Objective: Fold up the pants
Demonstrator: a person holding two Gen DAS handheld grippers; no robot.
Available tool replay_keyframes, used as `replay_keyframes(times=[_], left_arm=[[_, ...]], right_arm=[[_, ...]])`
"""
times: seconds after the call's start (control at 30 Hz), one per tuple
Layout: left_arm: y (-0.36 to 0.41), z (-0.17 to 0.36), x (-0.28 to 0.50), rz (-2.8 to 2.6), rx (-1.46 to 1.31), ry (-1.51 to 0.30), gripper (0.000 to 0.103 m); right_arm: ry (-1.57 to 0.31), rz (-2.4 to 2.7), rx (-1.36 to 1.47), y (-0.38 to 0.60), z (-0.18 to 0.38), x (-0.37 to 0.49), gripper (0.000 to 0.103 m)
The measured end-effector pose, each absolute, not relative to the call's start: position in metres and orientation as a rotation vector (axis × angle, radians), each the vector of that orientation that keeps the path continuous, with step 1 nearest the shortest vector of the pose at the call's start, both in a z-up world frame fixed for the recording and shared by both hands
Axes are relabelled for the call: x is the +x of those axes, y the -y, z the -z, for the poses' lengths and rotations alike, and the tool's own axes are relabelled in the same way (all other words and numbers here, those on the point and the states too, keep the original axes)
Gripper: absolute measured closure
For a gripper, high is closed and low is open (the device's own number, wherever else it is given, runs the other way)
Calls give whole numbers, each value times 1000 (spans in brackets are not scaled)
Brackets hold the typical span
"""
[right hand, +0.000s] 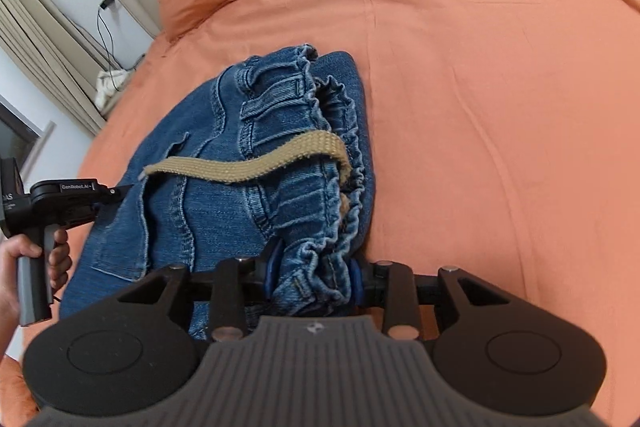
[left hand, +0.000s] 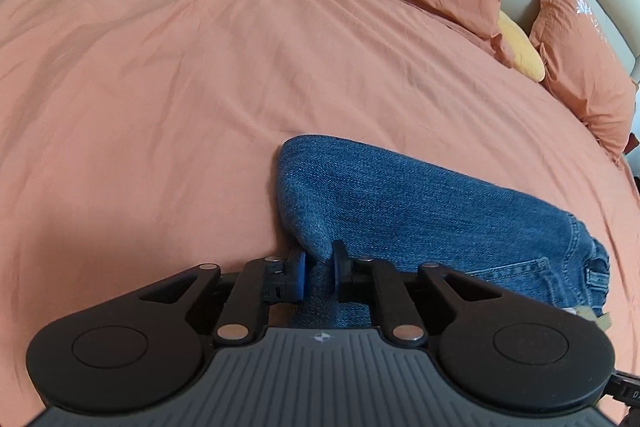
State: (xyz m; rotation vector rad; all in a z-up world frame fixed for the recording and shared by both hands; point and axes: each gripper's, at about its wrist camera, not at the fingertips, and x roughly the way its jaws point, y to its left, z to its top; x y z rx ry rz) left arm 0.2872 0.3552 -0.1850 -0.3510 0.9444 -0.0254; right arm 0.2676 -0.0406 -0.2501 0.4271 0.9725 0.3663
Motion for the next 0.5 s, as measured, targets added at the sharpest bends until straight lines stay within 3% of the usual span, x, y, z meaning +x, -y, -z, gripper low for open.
replay_keyframes(times=[0.2,0.5], left_arm=[[-346,170,287,-45,-274,-975,68],[-331,100,256,-95,-191,-931,67]], right_arm=[[-1003,-339,404,36,246,275,72],[-994,-268,317,36,212,263,45]])
